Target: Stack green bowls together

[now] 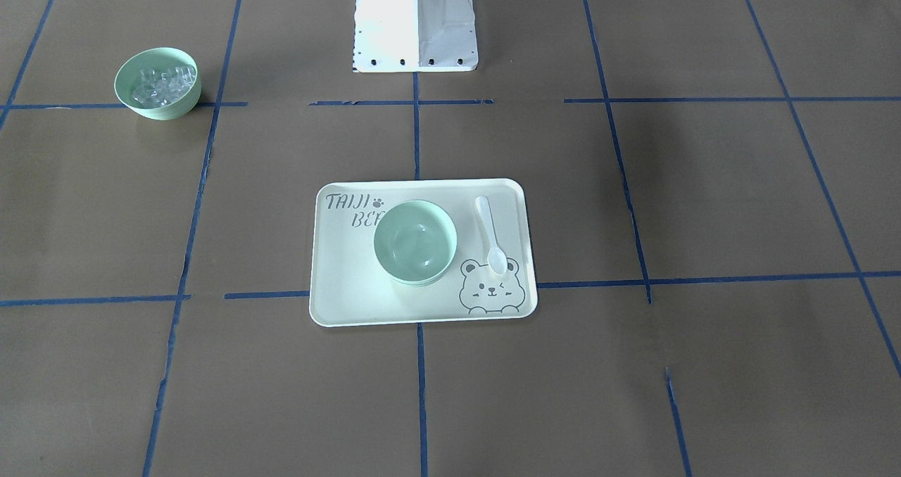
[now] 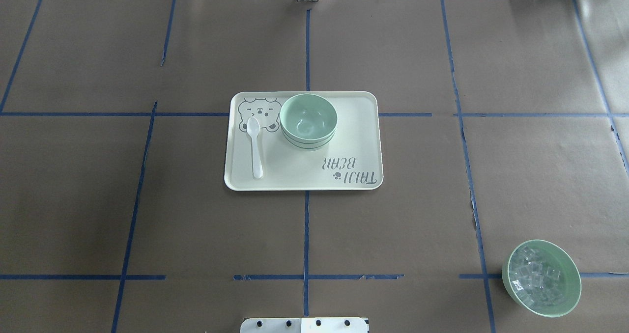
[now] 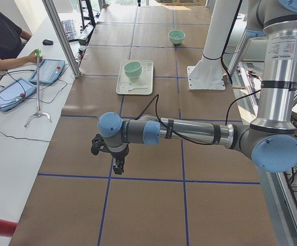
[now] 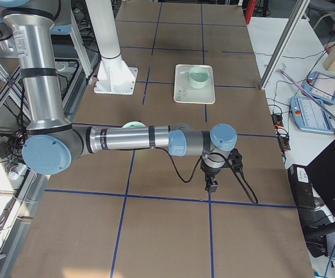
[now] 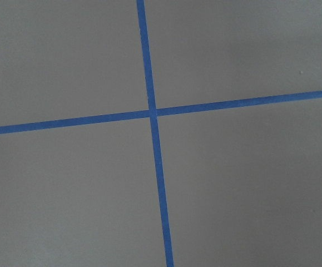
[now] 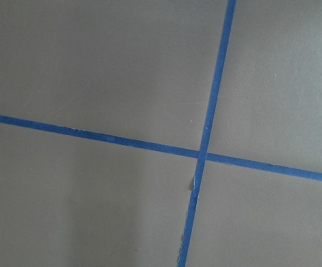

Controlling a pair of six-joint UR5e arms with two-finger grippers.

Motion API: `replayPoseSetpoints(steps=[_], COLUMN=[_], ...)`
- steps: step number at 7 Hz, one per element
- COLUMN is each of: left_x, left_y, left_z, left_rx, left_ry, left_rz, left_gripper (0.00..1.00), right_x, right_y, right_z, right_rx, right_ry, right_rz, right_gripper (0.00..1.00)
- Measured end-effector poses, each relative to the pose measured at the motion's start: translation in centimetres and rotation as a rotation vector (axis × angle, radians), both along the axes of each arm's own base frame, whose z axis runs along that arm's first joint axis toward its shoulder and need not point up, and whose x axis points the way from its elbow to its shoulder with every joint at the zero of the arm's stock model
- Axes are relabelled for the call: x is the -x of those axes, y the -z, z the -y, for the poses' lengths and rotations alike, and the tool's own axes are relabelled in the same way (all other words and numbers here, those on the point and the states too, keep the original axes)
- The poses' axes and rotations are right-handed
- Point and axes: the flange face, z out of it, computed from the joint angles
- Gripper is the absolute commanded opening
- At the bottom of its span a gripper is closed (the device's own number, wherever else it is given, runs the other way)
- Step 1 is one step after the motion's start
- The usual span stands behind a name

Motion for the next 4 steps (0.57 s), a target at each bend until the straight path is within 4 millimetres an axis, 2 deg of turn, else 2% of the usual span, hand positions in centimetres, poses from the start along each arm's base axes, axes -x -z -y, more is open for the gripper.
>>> replayPoseSetpoints(steps=[4], left_x=[-0.01], left_y=[-0.17], left_z=[-0.22], left_rx=[0.004], left_ry=[-0.003], left_rz=[-0.003], left_gripper=[1.0], right_x=[0.17], right_y=[0.21], right_z=[0.1], right_rx=[-0.009], right_ry=[0.004], right_rz=[0.003], right_gripper=[1.0])
